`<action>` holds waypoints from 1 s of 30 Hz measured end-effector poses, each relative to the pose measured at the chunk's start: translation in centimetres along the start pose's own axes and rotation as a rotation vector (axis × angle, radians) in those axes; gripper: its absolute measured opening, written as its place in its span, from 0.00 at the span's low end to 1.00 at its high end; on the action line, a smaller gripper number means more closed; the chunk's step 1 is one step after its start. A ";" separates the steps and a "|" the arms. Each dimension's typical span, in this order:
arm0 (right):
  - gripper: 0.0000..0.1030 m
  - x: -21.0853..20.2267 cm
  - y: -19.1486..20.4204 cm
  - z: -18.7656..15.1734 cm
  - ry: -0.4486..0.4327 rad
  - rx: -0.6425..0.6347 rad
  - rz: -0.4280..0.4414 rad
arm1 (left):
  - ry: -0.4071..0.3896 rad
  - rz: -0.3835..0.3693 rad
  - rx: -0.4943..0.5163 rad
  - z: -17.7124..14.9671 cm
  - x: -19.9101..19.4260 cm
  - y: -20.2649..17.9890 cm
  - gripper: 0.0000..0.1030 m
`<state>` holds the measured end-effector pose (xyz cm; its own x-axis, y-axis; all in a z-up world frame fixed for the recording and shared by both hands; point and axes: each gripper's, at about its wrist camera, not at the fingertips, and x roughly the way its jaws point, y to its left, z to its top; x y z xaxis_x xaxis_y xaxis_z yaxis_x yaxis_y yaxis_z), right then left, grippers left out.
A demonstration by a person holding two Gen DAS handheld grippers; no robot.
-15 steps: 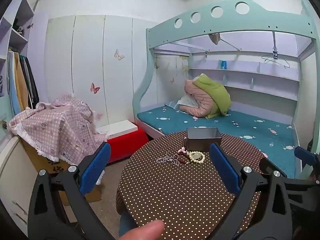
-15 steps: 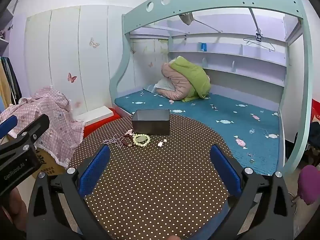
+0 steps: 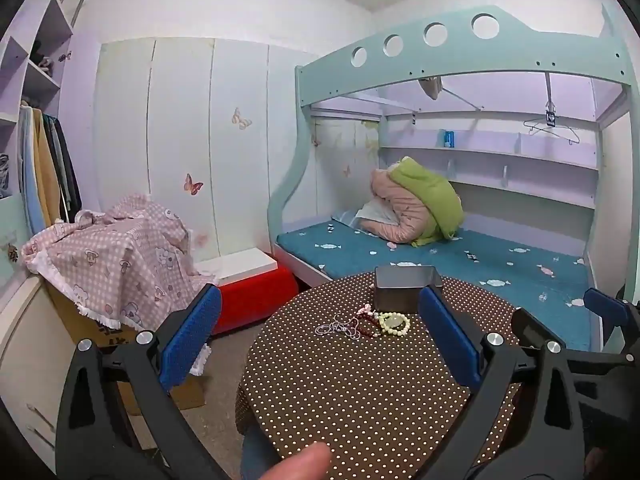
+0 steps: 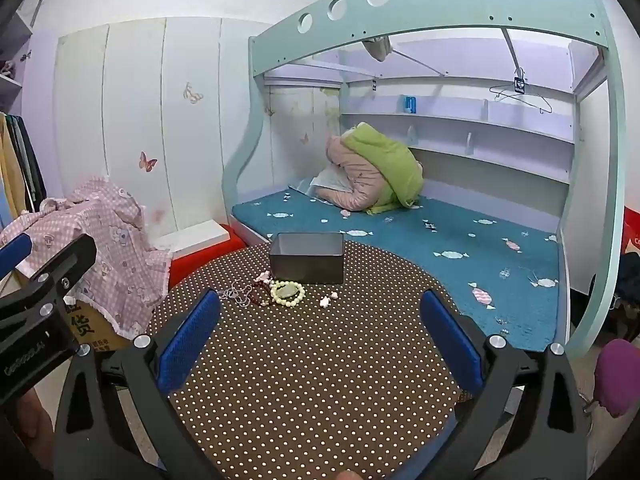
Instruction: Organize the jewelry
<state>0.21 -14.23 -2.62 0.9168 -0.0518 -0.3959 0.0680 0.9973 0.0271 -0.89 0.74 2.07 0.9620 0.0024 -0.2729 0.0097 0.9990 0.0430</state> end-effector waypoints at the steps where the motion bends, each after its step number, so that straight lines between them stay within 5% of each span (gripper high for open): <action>1: 0.93 -0.2 0.1 -0.1 -0.005 -0.001 0.000 | 0.000 0.000 -0.007 0.1 0.0 0.2 0.95; 30: 0.93 -0.4 -0.6 1.0 -0.043 0.012 -0.011 | 0.005 0.011 -0.050 -1.0 0.4 2.2 0.95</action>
<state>0.19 -14.84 -1.59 0.9321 -0.0648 -0.3564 0.0822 0.9960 0.0340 -0.78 3.03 1.11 0.9606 0.0137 -0.2778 -0.0149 0.9999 -0.0020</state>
